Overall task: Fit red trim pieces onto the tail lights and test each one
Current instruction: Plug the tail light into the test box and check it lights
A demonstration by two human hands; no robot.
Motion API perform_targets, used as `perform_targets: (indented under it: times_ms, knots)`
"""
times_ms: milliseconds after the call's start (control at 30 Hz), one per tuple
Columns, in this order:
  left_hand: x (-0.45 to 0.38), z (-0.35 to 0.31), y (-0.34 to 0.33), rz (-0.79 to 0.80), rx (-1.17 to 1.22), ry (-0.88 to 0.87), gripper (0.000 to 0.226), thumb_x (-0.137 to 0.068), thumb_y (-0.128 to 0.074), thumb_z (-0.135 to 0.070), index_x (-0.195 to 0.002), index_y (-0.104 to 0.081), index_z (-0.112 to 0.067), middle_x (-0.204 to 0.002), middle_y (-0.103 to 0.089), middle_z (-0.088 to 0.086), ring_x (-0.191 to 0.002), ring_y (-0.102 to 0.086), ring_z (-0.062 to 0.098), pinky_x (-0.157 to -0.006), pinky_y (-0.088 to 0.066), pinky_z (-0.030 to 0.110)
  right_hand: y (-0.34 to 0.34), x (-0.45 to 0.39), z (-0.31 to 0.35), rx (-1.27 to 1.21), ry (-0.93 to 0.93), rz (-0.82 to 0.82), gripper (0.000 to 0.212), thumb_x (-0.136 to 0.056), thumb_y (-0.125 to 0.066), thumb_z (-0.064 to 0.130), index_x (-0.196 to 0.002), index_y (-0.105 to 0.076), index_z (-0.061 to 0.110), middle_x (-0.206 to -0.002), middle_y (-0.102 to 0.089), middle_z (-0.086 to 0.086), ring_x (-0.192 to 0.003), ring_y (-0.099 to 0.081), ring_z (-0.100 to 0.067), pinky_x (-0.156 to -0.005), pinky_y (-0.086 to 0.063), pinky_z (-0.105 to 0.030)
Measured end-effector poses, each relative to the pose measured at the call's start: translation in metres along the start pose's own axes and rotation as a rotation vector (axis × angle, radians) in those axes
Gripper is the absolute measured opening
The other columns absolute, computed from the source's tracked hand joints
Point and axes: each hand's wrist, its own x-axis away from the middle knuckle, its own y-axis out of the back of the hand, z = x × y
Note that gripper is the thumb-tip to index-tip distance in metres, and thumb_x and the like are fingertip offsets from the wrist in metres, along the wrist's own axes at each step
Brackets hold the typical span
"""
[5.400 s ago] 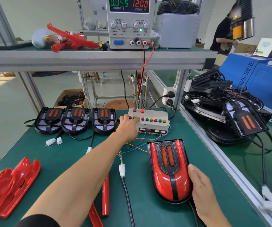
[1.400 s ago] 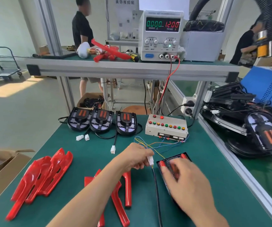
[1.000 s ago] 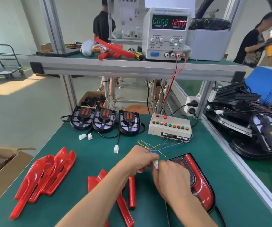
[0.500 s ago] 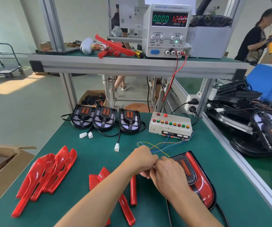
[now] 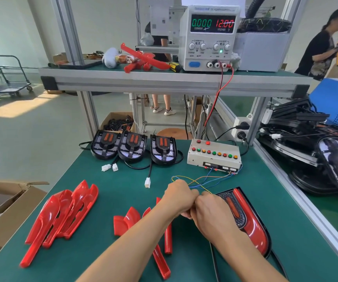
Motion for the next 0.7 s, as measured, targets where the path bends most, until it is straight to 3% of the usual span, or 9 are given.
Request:
perform_targets:
  times_ms: [200,400,500,567,667,700]
  knots:
    - [-0.0016,-0.0006,-0.0006,-0.012,0.055,0.007,0.020,-0.092,-0.051,-0.020,-0.083,-0.047,-0.002,-0.077,-0.070,0.028,-0.069,-0.074,0.041,-0.069,-0.064,0.044,0.0010,-0.0006,0.0021,-0.003,-0.027,-0.002,0.023,-0.103,-0.048,0.029,-0.109,-0.062,0.012,-0.109,-0.062,-0.008,-0.103,-0.063,-0.030,-0.074,-0.042,-0.034]
    - [0.0009,0.0023,0.0004,-0.024,0.091,0.011,0.019,-0.091,-0.054,-0.019,-0.084,-0.048,-0.003,-0.085,-0.064,0.027,-0.078,-0.074,0.043,-0.073,-0.063,0.052,-0.0038,0.0000,0.0063,-0.001,-0.038,-0.030,0.024,-0.105,-0.050,0.032,-0.113,-0.062,0.013,-0.113,-0.061,-0.008,-0.107,-0.062,-0.028,-0.082,-0.047,-0.035]
    - [0.0027,0.0025,0.0009,-0.018,0.108,0.011,0.020,-0.090,-0.055,-0.019,-0.078,-0.049,-0.005,-0.080,-0.062,0.021,-0.079,-0.073,0.043,-0.074,-0.062,0.052,-0.0044,-0.0001,0.0079,0.016,-0.038,-0.021,0.028,-0.105,-0.050,0.036,-0.116,-0.061,0.013,-0.116,-0.061,-0.008,-0.108,-0.062,-0.027,-0.082,-0.047,-0.034]
    - [0.0040,0.0024,0.0016,-0.030,0.097,0.014,0.022,-0.090,-0.055,-0.021,-0.076,-0.049,-0.005,-0.078,-0.065,0.020,-0.077,-0.073,0.041,-0.072,-0.063,0.046,-0.0023,0.0003,0.0071,-0.008,-0.052,-0.016,0.029,-0.105,-0.050,0.038,-0.111,-0.064,0.014,-0.112,-0.063,-0.009,-0.105,-0.064,-0.030,-0.077,-0.045,-0.035]
    - [0.0025,0.0046,0.0046,-0.005,0.158,-0.008,0.039,-0.096,-0.055,-0.034,-0.068,-0.057,-0.007,-0.058,-0.066,0.008,-0.052,-0.068,0.028,-0.053,-0.056,0.026,0.0000,0.0004,0.0015,-0.107,-0.138,-0.038,0.029,-0.106,-0.042,0.034,-0.092,-0.061,0.017,-0.104,-0.068,-0.012,-0.098,-0.066,-0.037,-0.069,-0.037,-0.037]
    - [0.0023,0.0044,0.0051,0.038,0.248,-0.013,0.044,-0.099,-0.054,-0.040,-0.069,-0.061,-0.009,-0.059,-0.066,0.005,-0.051,-0.066,0.025,-0.057,-0.057,0.026,0.0006,0.0001,-0.0002,-0.162,-0.180,-0.052,0.033,-0.107,-0.039,0.037,-0.088,-0.057,0.018,-0.102,-0.070,-0.013,-0.098,-0.066,-0.039,-0.069,-0.037,-0.038]
